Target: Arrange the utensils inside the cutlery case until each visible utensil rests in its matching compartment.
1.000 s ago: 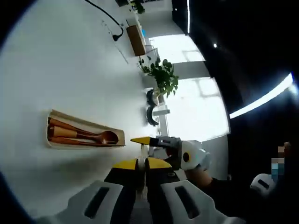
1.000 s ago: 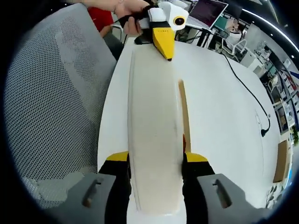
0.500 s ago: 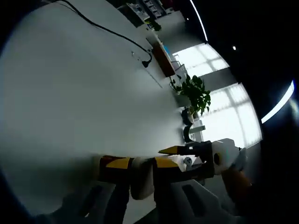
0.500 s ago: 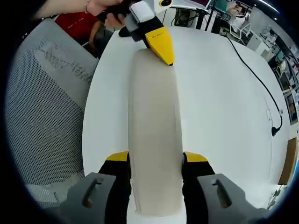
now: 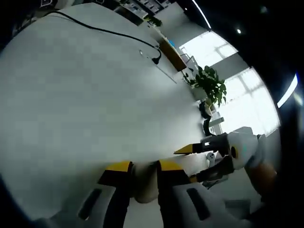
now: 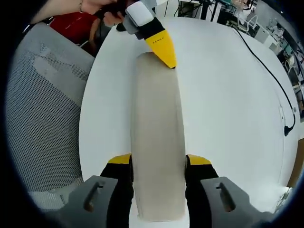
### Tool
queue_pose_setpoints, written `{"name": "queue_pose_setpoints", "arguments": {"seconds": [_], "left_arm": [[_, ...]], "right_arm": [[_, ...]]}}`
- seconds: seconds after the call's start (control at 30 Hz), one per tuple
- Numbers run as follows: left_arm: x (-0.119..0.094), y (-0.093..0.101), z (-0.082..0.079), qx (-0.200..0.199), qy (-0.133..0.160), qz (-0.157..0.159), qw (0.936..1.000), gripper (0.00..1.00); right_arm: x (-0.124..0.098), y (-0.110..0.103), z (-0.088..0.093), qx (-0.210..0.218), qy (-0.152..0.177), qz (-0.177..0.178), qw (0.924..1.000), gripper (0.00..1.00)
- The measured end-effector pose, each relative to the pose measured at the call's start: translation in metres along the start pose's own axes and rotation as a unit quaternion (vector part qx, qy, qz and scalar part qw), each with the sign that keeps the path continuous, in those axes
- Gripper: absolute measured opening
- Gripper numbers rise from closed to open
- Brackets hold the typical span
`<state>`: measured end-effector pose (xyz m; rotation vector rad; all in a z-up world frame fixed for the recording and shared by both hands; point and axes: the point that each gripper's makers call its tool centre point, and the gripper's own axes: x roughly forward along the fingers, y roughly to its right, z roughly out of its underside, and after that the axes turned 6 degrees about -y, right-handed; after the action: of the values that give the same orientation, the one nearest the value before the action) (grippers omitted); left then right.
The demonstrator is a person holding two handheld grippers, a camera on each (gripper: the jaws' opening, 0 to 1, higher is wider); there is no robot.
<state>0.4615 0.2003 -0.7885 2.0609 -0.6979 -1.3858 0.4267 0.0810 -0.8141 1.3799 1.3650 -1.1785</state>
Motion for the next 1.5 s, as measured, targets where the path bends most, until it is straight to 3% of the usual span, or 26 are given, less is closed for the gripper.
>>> {"name": "queue_pose_setpoints", "arguments": {"seconds": [0.17,0.4,0.57,0.93,1.23,1.5], "left_arm": [[-0.003,0.001,-0.009,0.014,0.022,0.0,0.9997,0.2],[-0.014,-0.005,-0.018,-0.03,0.069,0.016,0.997,0.21],[-0.013,-0.009,-0.003,-0.047,0.059,0.018,0.997,0.21],[-0.01,-0.016,0.001,-0.036,0.047,-0.006,0.9982,0.18],[-0.004,-0.023,0.011,-0.012,0.019,-0.028,0.9993,0.19],[0.0,-0.022,0.011,0.0,0.018,-0.037,0.9992,0.2]], "right_arm": [[0.002,0.0,-0.002,0.026,0.009,-0.005,0.9996,0.41],[0.006,-0.002,-0.004,0.052,0.014,-0.013,0.9985,0.41],[0.01,-0.006,-0.004,0.041,0.006,-0.014,0.999,0.41],[0.013,-0.002,0.0,0.017,-0.013,-0.005,0.9998,0.41],[0.013,-0.003,0.001,0.029,-0.016,-0.01,0.9994,0.41],[0.012,-0.006,0.002,0.056,-0.026,-0.01,0.998,0.41]]}}
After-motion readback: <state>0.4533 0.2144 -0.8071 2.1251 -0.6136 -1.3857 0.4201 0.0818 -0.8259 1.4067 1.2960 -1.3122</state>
